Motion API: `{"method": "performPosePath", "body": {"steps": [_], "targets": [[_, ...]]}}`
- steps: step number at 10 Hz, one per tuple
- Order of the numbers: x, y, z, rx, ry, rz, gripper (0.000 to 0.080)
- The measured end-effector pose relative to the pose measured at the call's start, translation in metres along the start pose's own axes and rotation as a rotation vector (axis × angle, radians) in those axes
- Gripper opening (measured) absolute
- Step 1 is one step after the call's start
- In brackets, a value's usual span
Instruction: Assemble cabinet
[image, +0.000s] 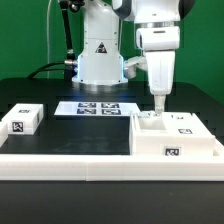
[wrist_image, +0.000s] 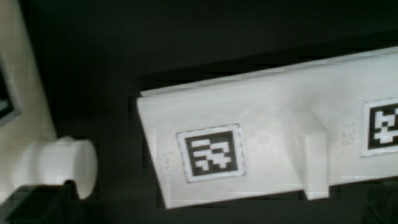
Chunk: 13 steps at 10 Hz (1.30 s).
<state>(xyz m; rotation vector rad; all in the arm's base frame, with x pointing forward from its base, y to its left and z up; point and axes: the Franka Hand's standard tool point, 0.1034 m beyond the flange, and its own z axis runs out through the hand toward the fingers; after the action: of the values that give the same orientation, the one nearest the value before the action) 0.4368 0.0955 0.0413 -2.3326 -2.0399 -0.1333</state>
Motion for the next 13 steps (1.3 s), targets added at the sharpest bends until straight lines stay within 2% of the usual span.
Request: {"method": "performPosePath", "body": {"steps": [2,3,4,7,13], "targets": [[-0.0002,-0.0037,0.0052,0.01,0.001,0.001,0.0797],[0.0007,-0.0032,0.0073,0.004,0.007,0.002,0.0797],[0.0022,-0.0005,0.0079,-0.014,0.018,0.003,0.0797],[0.0021,0.0022,0.0087,-0.034,0.028,0.008,0.0797],[0.004,0.0022,0.0047,-0.042,0.028,0.009,0.0797]]}}
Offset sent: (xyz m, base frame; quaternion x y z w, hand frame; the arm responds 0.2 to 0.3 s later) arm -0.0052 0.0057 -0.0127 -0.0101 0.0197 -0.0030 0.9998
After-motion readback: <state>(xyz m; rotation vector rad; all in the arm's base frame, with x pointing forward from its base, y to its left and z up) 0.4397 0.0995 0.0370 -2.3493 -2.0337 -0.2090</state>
